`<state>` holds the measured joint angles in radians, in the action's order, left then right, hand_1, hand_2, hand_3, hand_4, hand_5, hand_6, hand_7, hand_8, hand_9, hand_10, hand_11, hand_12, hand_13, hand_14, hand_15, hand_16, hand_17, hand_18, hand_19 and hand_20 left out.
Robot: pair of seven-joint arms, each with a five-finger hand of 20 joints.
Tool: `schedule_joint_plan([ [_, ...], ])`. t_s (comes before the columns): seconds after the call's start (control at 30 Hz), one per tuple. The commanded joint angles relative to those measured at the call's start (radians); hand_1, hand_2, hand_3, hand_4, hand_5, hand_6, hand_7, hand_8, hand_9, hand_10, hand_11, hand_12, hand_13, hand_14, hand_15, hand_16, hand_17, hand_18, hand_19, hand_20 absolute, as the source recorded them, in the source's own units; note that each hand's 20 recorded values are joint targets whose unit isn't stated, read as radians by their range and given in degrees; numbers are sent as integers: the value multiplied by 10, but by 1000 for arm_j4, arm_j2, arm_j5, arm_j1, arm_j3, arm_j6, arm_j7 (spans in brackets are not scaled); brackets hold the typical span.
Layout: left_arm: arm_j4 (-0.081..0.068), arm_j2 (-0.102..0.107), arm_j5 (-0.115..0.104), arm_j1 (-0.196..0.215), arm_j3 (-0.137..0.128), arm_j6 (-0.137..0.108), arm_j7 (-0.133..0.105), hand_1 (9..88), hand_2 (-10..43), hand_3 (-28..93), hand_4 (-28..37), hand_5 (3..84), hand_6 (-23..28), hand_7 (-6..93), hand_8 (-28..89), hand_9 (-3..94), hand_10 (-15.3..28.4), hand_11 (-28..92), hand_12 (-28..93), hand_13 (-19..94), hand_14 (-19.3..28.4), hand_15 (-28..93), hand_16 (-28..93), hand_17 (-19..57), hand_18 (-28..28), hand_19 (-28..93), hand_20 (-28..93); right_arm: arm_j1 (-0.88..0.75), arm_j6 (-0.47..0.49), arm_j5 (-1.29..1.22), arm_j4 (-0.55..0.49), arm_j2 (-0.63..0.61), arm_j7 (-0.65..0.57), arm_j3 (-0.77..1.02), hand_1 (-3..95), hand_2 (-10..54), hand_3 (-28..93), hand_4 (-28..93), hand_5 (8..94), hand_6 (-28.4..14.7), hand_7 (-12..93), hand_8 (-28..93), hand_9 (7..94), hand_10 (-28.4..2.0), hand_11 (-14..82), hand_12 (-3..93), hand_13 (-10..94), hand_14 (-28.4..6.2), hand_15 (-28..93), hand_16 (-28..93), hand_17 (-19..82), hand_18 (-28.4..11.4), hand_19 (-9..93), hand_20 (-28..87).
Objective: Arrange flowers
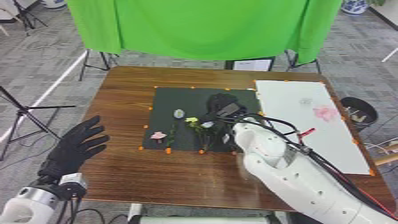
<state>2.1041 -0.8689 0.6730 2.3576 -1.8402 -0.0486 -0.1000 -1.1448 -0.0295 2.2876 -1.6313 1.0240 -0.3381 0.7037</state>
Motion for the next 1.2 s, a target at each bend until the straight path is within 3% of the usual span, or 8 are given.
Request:
schedule_joint_plan([
  [0.03,5,-16,2,14,-8,8,9,274,1,691,-255,244,28,231,-125,207,123,253,162,170,161,393,-20,-96,222,429,114,-35,-43,-60,-104,-90,-31,153,191,-61,848,-283,548,2,435,-175,650,-101,383,293,672,-77,788,309,344,-201,927,557],
  [0.27,17,-31,2,45,-29,-2,-1,272,1,692,-255,243,28,233,-125,208,124,252,163,171,162,392,-18,-96,222,429,116,-104,83,-138,-102,-281,-231,352,191,-75,874,-269,345,-35,425,-181,406,-133,363,272,505,-106,783,252,273,-212,865,547],
  [0.3,18,2,-20,57,-21,-23,-25,272,0,694,-255,244,28,233,-125,208,124,252,164,171,162,392,-18,-96,222,429,116,-123,98,-141,-93,-300,-261,383,195,-79,877,-267,317,-39,420,-180,375,-137,350,270,486,-109,781,238,262,-213,857,545],
  [0.33,19,-27,0,48,-28,-8,-6,271,0,695,-255,244,28,234,-125,208,124,253,164,171,162,392,-18,-96,222,429,116,-127,116,-144,-74,-319,-285,397,202,-86,882,-265,272,-54,388,-167,322,-148,315,267,449,-116,778,211,242,-214,838,542],
  [0.43,17,-24,-3,48,-27,-8,-6,271,-1,696,-257,244,28,236,-125,208,124,253,165,171,162,394,-18,-96,222,429,116,-149,226,-184,-36,-349,-376,456,210,-90,884,-262,197,-82,286,-121,233,-164,213,262,372,-128,758,168,195,-215,790,533],
  [0.53,17,-27,-3,49,-27,-8,-4,271,0,696,-257,244,28,237,-126,208,123,252,165,171,162,394,-18,-96,222,429,117,-174,230,-215,12,-357,-401,491,216,-88,877,-263,148,-108,171,-67,179,-179,95,257,325,-134,723,140,168,-214,755,525],
  [0.7,19,-29,2,49,-29,-4,2,271,-1,696,-258,244,28,236,-127,209,124,253,165,171,164,395,-18,-96,223,429,116,-212,231,-221,54,-362,-387,511,224,-95,879,-271,142,-107,160,-58,188,-180,61,251,341,-127,710,133,169,-215,749,522],
  [1.2,17,-26,0,40,-25,-2,14,273,0,696,-262,251,29,238,-127,214,125,257,164,175,165,400,-20,-95,223,430,116,-162,75,-243,154,-332,-281,414,286,-95,897,-282,248,-60,321,-159,370,-117,202,195,524,-79,772,182,243,-208,817,526],
])
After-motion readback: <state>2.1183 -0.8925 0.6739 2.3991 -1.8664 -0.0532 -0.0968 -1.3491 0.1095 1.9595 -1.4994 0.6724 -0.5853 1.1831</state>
